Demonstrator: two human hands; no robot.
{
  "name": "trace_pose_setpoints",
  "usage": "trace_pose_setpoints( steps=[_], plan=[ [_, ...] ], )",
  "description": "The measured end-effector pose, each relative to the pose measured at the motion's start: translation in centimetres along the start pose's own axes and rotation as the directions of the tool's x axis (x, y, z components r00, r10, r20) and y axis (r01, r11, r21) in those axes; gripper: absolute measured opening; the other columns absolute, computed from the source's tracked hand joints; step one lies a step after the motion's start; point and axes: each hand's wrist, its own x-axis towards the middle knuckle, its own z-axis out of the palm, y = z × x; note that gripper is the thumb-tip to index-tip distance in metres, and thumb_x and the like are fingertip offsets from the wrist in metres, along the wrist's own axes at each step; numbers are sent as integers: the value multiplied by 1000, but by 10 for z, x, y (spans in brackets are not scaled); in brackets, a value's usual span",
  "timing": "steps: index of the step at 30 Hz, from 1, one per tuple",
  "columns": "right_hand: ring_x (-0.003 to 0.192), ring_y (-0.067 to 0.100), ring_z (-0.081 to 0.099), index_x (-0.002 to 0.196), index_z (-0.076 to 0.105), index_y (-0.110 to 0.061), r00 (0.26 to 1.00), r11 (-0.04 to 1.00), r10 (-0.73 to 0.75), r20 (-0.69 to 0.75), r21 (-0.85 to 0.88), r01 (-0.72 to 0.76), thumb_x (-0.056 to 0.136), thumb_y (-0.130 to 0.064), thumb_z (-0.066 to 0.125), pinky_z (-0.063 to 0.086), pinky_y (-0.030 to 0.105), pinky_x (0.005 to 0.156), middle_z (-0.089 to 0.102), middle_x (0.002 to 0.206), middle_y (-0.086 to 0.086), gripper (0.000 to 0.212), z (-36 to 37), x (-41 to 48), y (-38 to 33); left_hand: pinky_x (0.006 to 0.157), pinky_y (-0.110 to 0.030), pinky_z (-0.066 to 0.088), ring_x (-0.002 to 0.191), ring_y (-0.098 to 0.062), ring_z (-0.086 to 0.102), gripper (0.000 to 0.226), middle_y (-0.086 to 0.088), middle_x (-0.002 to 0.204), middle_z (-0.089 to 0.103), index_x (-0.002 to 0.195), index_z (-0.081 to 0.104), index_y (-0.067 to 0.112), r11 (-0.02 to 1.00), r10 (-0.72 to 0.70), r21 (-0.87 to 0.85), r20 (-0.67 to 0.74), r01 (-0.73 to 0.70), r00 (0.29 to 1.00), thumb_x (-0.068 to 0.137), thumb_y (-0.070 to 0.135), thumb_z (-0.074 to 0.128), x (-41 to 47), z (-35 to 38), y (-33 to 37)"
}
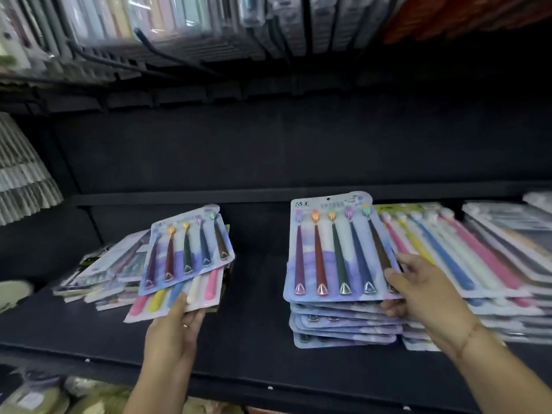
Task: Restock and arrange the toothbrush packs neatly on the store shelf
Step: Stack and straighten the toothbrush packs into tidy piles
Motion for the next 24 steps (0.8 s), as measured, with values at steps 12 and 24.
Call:
trace_pose_setpoints(
  steps=[12,24],
  plan=[
    [66,23,57,126,42,-23,988,587,-155,-17,-806,78,99,-37,48,43,31,56,53,71,-3,31,7,-1,-2,64,-25,60,79,-11,73,34,-10,116,70,131,56,3,998,-32,-53,119,39,992,98,9,53,-48,17,-17],
    [81,15,59,129,51,-18,910,861,-240,338,-359,360,94,-45,55,48,28,77,66,91,3,44,108,-23,-49,55,-28,59,64,-12,72,37,0,74,75,121,56,3,997,63,-52,66,-60,996,84,2,62,-87,0,-10]
  ],
)
